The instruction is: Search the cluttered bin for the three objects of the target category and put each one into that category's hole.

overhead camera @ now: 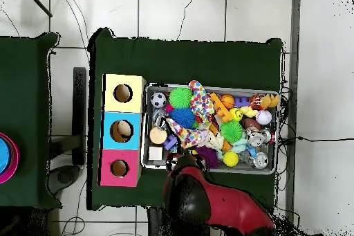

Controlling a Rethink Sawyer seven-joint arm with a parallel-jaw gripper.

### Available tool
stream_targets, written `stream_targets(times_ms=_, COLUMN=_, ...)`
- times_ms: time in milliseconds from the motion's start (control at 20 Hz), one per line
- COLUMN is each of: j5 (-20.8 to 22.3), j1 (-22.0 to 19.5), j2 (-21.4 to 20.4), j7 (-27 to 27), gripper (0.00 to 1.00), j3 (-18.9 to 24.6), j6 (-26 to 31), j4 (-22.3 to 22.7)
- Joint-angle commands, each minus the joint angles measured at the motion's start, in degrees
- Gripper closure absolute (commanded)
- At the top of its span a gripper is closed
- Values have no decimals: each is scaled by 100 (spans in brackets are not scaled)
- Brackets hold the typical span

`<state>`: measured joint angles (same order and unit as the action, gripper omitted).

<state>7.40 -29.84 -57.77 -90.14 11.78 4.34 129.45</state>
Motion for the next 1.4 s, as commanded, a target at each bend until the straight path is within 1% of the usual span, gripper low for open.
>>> stream_targets(times_ms=50, j5=-656, j1=195, j2=-581, j7=-994, gripper=100, j3=825, j6=945, j4=-219)
stream_targets(times_ms=300, j5=-1021, j1=656, j2=-337, j7=-1258, gripper=100, j3=682, j6=736, j4=-410)
stream_targets(times_ms=450, j5=-1298, j1=1177, j2=-184, j7=-1444, gripper=100, j3=386, j6=660, j4=-638)
stream_targets(times_ms=700, j5=-1797, j1=1877, j2=55, j7=-1657, gripper=100, j3=11, j6=479, j4=-912)
stream_targets(times_ms=850, j5=-2114, j1=2369, j2=308, j7=-1734, gripper=100, j3=-293, j6=365, j4=-1181)
stream_targets(times_ms=1050, j5=-2478, j1=2898, j2=646, j7=-1749, gripper=100, j3=-652, j6=231, j4=-1513)
stream_targets(times_ms=1150, j5=-2618, j1=2989, j2=726, j7=-1741, gripper=100, j3=-703, j6=140, j4=-1570)
stream_targets(times_ms=1200, j5=-2648, j1=2944, j2=728, j7=-1714, gripper=100, j3=-662, j6=132, j4=-1565)
stream_targets(times_ms=1300, j5=-2737, j1=2985, j2=864, j7=-1658, gripper=100, j3=-676, j6=-8, j4=-1656)
stream_targets(times_ms=1400, j5=-2770, j1=2972, j2=1091, j7=-1602, gripper=100, j3=-625, j6=-295, j4=-1739)
